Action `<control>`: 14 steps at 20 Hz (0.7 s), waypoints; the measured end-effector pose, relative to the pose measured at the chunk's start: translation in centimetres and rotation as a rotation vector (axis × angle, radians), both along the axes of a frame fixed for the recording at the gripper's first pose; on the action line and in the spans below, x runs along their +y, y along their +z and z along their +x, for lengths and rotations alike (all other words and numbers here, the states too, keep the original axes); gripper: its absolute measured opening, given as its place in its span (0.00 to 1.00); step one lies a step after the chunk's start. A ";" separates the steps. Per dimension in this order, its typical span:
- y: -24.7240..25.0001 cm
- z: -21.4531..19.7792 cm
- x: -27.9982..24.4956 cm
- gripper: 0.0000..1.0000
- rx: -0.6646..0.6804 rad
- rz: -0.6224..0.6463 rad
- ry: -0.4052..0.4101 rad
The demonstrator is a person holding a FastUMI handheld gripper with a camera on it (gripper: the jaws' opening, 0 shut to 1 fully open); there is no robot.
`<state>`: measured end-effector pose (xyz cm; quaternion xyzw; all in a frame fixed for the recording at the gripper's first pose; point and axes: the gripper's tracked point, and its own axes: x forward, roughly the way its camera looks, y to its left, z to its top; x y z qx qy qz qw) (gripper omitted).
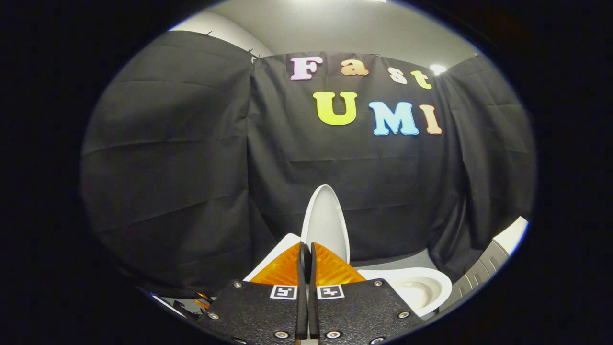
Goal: Open the toilet lid.
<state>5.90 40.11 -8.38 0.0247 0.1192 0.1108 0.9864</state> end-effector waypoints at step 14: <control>-0.5 0.1 2.2 0.11 0.007 -0.039 0.071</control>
